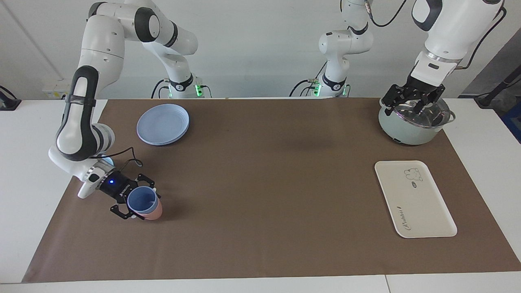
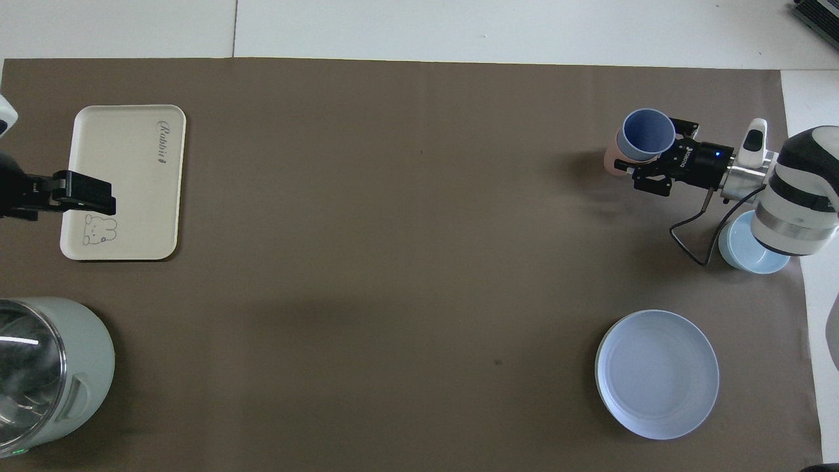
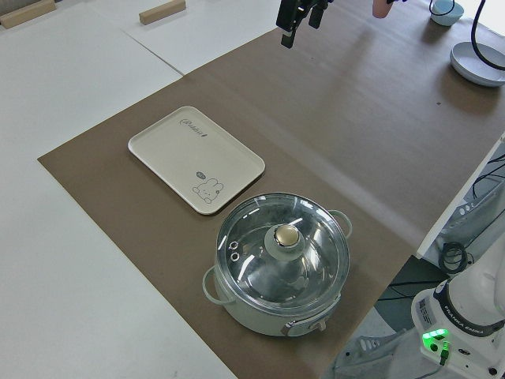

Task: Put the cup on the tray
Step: 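Lift the cups with the right gripper while the left gripper reaches over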

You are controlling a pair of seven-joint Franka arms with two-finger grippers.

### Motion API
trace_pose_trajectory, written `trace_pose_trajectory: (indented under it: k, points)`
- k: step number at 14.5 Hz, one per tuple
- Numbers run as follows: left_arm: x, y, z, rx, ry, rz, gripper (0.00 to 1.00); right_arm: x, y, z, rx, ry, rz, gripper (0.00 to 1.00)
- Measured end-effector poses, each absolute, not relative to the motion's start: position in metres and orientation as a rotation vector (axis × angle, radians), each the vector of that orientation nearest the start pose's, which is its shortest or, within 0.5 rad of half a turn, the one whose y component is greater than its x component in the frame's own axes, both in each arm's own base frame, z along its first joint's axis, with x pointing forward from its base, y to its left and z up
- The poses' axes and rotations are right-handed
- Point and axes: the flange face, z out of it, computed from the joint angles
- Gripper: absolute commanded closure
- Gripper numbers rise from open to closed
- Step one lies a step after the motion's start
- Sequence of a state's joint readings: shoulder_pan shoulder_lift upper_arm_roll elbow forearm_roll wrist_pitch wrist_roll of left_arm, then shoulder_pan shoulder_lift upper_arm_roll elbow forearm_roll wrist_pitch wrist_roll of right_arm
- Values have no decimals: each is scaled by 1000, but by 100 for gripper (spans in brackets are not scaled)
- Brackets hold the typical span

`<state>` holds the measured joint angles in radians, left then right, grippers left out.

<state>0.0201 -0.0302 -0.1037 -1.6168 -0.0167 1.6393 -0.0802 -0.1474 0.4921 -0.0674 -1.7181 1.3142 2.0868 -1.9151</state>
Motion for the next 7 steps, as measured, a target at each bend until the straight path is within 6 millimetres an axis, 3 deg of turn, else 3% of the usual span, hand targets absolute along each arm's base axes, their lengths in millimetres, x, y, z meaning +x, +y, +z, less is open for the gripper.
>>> trace_pose_trajectory:
  k: [5, 7]
  points:
    - [557, -67, 629, -3328, -13, -162, 0, 672, -33, 427, -2277, -991, -953, 100]
    - [561, -77, 627, -3414, -24, -173, 0, 669, -11, 451, -2354, -961, -899, 100]
